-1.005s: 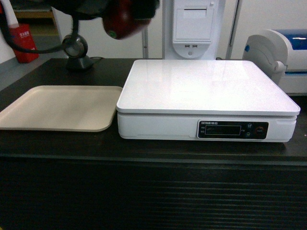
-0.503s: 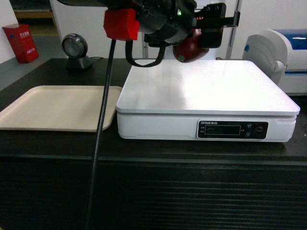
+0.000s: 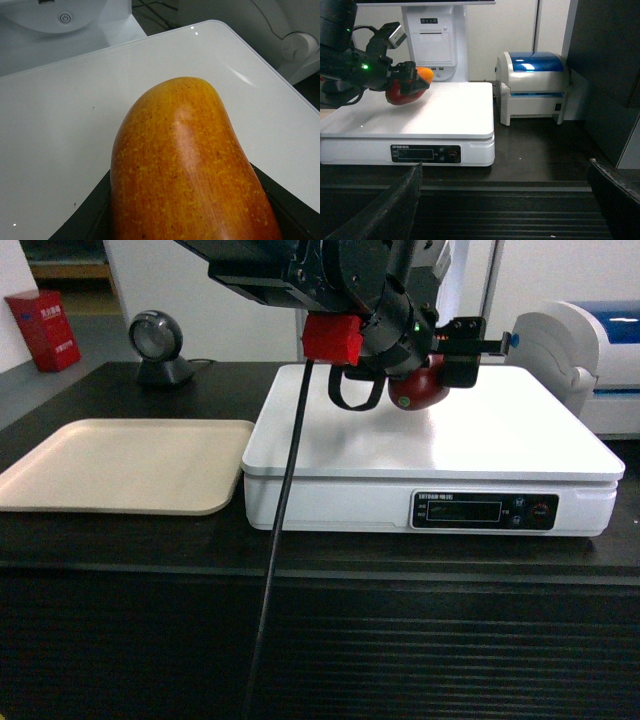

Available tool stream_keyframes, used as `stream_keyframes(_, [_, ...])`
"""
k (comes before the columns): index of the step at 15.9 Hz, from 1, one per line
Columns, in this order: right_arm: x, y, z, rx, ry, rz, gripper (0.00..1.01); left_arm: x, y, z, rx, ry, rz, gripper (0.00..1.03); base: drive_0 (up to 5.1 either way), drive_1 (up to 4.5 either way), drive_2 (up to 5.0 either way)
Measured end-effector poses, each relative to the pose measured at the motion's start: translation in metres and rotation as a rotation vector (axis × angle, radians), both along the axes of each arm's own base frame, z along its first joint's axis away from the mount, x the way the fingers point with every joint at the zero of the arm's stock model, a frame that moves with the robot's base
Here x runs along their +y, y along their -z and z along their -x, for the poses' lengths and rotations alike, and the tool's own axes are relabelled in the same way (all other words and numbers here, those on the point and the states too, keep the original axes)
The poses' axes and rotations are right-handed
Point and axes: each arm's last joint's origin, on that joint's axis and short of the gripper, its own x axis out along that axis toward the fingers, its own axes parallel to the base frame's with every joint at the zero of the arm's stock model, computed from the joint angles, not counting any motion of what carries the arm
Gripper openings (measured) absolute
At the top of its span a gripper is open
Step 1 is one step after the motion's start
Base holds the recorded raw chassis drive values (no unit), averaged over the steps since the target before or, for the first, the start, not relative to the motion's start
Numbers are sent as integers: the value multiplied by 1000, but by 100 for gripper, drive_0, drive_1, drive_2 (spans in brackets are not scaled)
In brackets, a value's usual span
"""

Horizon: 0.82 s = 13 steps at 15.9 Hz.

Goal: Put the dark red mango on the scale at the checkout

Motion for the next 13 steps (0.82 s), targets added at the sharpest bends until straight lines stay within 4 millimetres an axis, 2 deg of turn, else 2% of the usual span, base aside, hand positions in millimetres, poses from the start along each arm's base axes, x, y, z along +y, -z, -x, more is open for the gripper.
stream_keyframes(3, [0, 0, 0, 0, 0, 0, 98, -7, 14, -11, 32, -24, -39, 61, 0, 0, 0])
stream_keyframes(6, [0, 0, 0, 0, 0, 0, 98, -10, 16, -14, 49, -35, -59, 61, 0, 0, 0])
stream_keyframes(7, [0, 0, 0, 0, 0, 0, 98, -10, 16, -14, 50, -35, -61, 66, 0, 0, 0])
stream_keyframes(9, [0, 0, 0, 0, 0, 0, 98, -10, 16, -14, 38, -20, -66, 92, 0, 0, 0])
stream_keyframes(10, [0, 0, 0, 0, 0, 0, 98, -10, 17, -14, 33, -16, -71, 100, 0, 0, 0])
stream_keyframes(13, [0, 0, 0, 0, 0, 0, 98, -5, 15, -12, 10, -7, -71, 98, 0, 0, 0])
